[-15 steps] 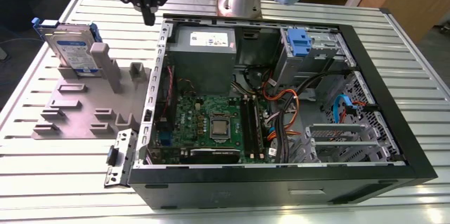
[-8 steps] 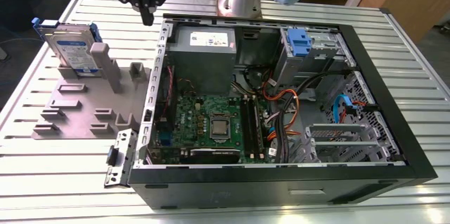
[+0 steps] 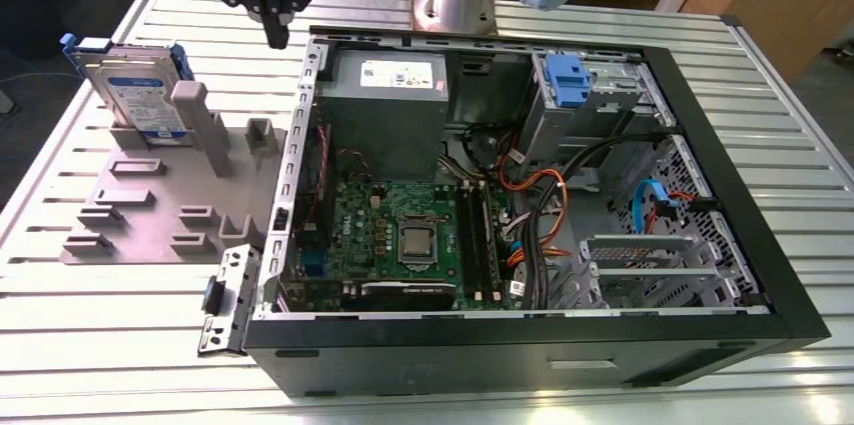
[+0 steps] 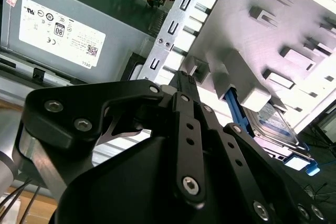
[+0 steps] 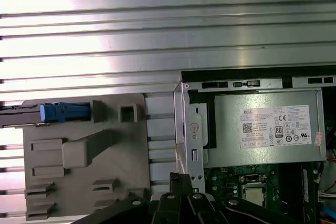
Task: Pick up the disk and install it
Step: 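Reach for the disk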
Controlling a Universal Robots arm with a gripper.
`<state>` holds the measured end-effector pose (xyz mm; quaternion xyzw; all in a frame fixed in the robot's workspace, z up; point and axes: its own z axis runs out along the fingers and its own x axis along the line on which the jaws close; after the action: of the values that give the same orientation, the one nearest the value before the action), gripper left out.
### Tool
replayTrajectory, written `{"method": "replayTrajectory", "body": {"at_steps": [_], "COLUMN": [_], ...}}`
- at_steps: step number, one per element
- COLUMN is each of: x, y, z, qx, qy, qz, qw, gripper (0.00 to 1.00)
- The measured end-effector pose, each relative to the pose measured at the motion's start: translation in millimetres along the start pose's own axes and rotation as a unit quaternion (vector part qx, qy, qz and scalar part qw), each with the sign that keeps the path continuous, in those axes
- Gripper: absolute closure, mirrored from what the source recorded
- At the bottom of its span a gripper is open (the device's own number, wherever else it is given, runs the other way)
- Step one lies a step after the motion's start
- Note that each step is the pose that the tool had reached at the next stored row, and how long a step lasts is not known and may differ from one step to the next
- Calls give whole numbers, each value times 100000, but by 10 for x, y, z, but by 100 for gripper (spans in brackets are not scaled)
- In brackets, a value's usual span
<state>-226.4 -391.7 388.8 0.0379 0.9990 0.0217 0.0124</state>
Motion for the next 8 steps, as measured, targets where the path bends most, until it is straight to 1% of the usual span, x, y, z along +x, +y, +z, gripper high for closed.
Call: {"method": "replayTrajectory", "body": {"at_steps": [8], "x": [26], "y": [-2], "z": [1], "qx": [0], "qy": [3], "qz": [0], "qw": [100000], "gripper": [89]}}
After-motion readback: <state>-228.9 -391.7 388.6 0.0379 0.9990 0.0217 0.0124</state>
